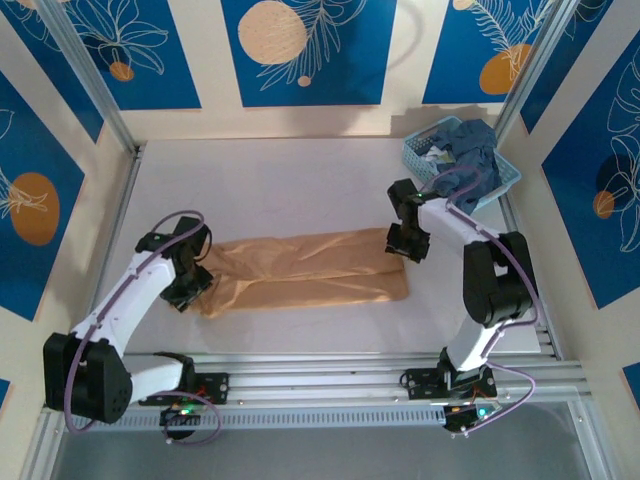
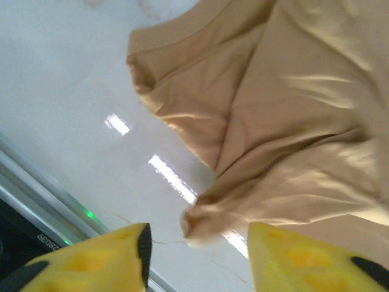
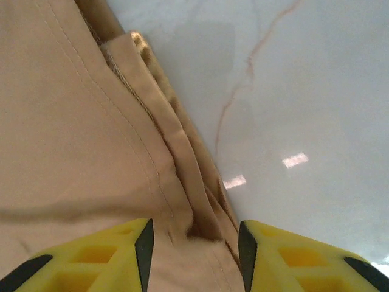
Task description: Fold and stack the t-shirts
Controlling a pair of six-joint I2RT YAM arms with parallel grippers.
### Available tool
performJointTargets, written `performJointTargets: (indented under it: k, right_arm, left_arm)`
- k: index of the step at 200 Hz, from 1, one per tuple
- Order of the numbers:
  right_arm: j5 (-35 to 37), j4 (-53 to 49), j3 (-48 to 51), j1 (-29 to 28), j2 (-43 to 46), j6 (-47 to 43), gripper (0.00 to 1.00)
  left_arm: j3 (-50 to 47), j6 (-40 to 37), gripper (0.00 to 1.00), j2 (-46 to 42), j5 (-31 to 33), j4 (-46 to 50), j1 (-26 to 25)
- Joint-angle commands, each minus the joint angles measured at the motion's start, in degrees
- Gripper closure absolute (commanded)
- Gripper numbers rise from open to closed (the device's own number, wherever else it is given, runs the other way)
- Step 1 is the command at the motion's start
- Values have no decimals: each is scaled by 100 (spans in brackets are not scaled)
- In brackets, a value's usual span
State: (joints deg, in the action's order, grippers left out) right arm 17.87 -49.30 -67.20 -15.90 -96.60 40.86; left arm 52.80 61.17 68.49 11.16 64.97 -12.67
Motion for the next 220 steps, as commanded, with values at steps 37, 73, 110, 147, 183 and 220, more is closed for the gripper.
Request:
performJointTargets:
  k: [37, 73, 110, 147, 183, 220]
  right_arm:
    - [-839, 636, -57, 171, 412, 102, 74]
    - [-1585, 1007, -591, 261, -449, 125, 81]
    - [-1633, 921, -970, 305, -1127, 181, 82]
    - [-1451, 732, -1205, 317, -1484, 235, 80]
    - [-1380, 600, -1391, 354, -1768, 339, 80]
    - [-1005, 297, -1588, 443, -1954, 326, 83]
  left_arm:
    - [920, -1317, 41, 890, -591, -1431, 1072]
    - [1534, -2099, 42, 2403, -1302, -2287, 1556]
    - [1874, -2359, 45, 3209, -1395, -2620, 1852]
    - [2162, -2534, 54, 3713, -1169, -2361, 1867]
    - [2061, -2485, 78, 3821, -1136, -2629, 1941]
    - [2287, -2565, 100, 4001, -859, -2490, 2085]
